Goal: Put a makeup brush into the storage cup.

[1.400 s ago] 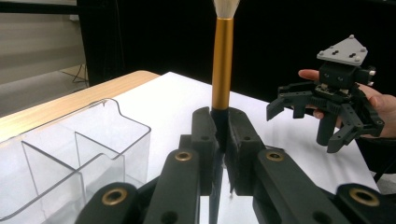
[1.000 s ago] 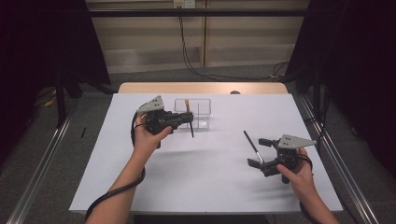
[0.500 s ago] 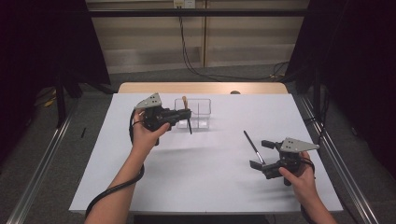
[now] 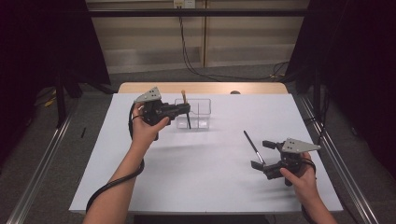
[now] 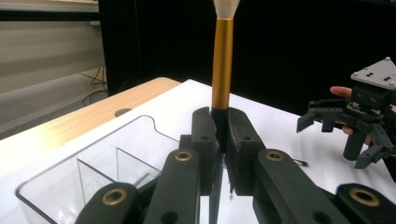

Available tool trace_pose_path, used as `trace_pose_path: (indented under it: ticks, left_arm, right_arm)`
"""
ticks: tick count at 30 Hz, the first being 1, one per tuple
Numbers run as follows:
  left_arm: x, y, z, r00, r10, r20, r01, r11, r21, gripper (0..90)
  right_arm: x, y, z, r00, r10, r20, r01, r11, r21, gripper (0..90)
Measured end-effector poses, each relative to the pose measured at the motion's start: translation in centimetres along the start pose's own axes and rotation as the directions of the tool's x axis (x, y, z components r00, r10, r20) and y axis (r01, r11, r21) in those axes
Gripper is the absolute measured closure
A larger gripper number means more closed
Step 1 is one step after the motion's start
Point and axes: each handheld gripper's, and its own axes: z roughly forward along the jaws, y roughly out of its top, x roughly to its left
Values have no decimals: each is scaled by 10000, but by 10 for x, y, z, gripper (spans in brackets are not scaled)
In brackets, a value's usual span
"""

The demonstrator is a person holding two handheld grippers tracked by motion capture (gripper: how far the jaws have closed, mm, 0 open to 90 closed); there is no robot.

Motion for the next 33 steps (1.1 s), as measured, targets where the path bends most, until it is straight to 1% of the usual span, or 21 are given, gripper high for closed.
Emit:
trace_pose_path:
  ticks: [4, 9, 17, 18, 31, 33]
  left_arm:
    - [3, 5, -1, 10000, -48, -72, 48, 10000, -39, 830]
    - [4, 15, -1, 9997, 106, -199, -104, 9999, 84, 830]
    - [7, 27, -1, 9994, 113, -332, -108, 9998, 161, 831]
    - [8, 28, -1, 9991, 178, -377, -170, 9996, 219, 831]
    - [13, 45, -1, 9978, 273, -604, -256, 9992, 293, 831]
    - [13, 47, 0, 9975, 349, -608, -331, 9990, 311, 831]
  right_arm:
    - [0, 0, 0, 10000, -25, 32, 25, 10000, -14, 20]
    - [-1, 0, -1, 10000, 3, 47, -2, 10000, -61, 19]
    - [0, 1, -1, 10000, -36, 61, 36, 10000, -66, 19]
    - [0, 1, -1, 10000, -32, 69, 33, 10000, -73, 19]
    - [0, 1, 0, 9999, -113, 24, 113, 9999, -82, 20]
    - [0, 1, 0, 9999, -114, 9, 115, 9999, -73, 19]
